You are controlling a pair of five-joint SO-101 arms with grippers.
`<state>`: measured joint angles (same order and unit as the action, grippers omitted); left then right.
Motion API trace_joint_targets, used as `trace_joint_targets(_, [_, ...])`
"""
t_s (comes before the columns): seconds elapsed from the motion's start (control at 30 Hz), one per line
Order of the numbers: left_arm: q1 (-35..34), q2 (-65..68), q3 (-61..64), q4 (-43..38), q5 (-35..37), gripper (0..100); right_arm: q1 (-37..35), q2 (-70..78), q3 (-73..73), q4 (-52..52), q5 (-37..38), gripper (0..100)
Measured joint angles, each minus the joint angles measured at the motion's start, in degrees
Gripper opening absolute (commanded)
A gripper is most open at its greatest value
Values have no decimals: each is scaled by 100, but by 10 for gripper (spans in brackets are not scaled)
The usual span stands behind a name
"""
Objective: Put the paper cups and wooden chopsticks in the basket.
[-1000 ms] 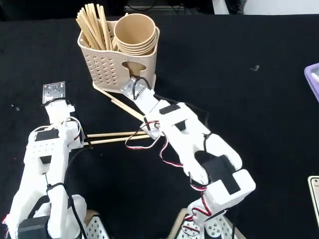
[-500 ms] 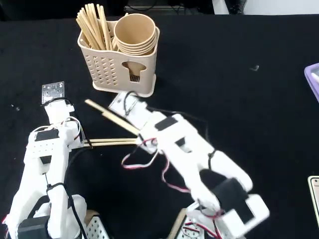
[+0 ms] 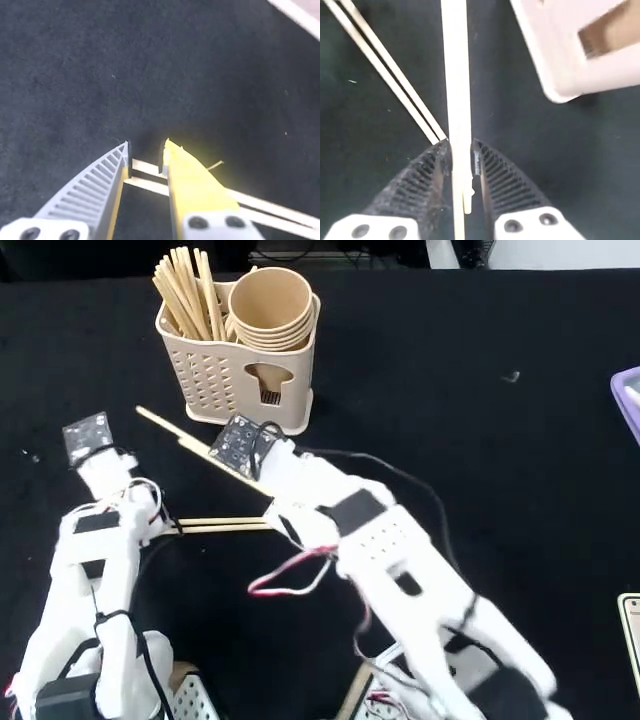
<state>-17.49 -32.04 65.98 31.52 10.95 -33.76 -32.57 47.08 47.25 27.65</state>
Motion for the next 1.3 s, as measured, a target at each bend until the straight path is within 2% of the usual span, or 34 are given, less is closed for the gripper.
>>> trace_joint_targets(0.17, [-545, 0, 0, -62, 501, 123, 0, -1257, -44, 18, -88, 11])
trace_joint_targets(0.33, [-782, 0, 0, -70, 862, 123, 0, -1837, -651, -352, -1354, 11])
trace_joint_targets(0.47, [-782, 0, 0, -70, 905, 123, 0, -1890, -923, -1556, -2435, 11])
trace_joint_targets(0.6, [-782, 0, 0, -70, 905, 123, 0, -1793, -932, -3262, -2646, 11])
trace_joint_targets(0.77, [-782, 0, 0, -70, 905, 123, -9, -791, -923, -5090, -2655, 11])
trace_joint_targets(0.9, [-782, 0, 0, -70, 905, 123, -9, 440, -1345, -5908, -2664, 11])
trace_joint_targets(1.3, [-782, 0, 0, -70, 905, 123, -9, 4062, -4457, -6233, -2664, 11])
